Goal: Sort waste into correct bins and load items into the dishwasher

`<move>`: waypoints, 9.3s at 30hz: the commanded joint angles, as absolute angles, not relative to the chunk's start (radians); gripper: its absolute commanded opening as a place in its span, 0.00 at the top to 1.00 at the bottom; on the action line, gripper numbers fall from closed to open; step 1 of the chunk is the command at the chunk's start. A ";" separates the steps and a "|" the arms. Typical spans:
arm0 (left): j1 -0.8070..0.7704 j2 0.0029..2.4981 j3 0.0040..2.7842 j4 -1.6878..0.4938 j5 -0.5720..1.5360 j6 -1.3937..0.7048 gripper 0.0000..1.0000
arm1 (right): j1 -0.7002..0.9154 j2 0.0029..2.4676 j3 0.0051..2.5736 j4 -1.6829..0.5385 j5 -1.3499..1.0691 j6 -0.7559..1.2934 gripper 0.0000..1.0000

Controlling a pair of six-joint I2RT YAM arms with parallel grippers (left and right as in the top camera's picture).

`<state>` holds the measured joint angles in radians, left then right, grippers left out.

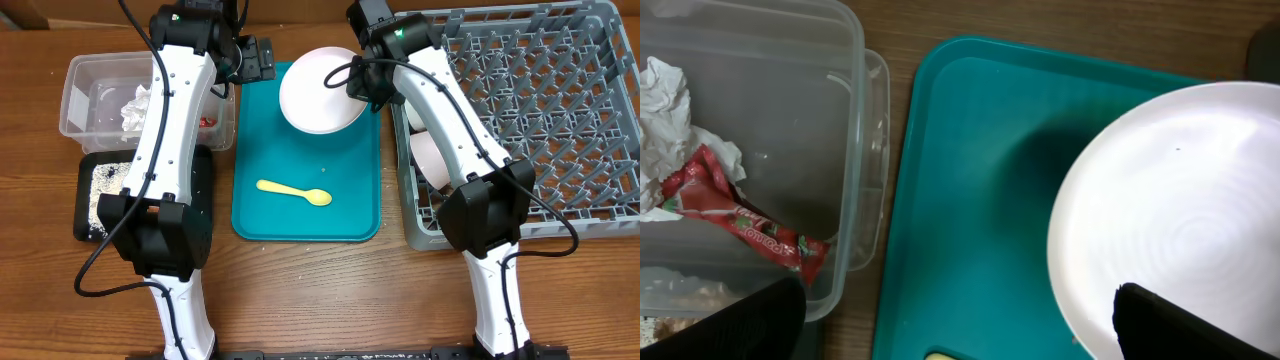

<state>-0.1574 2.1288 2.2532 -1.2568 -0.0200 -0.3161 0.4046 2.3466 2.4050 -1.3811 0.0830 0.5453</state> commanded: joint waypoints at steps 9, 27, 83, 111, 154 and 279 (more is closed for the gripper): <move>-0.163 2.126 2.260 -1.255 -0.029 -0.322 0.00 | 0.325 2.144 2.442 -1.385 0.102 0.479 0.96; -0.163 2.126 2.260 -1.255 -0.029 -0.322 0.00 | 0.205 2.069 2.442 -1.460 0.956 0.364 0.96; -0.163 2.126 2.260 -1.255 -0.029 -0.322 0.00 | 0.173 2.138 2.326 -1.316 0.679 0.135 0.00; -0.163 2.126 2.260 -1.255 -0.029 -0.322 0.00 | 0.560 2.071 1.649 -1.151 -0.258 0.552 0.22; -0.163 2.126 2.260 -1.255 -0.029 -0.322 0.00 | 0.633 2.072 1.395 -0.771 -0.205 0.815 0.96; -0.141 2.126 2.276 -1.214 -0.041 -0.326 0.00 | 0.826 2.365 1.787 -0.384 0.168 0.471 0.28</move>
<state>-0.1566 2.1284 2.2532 -1.2224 -0.0208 -0.3161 0.8253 2.3360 1.7638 -0.3840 0.1551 0.4675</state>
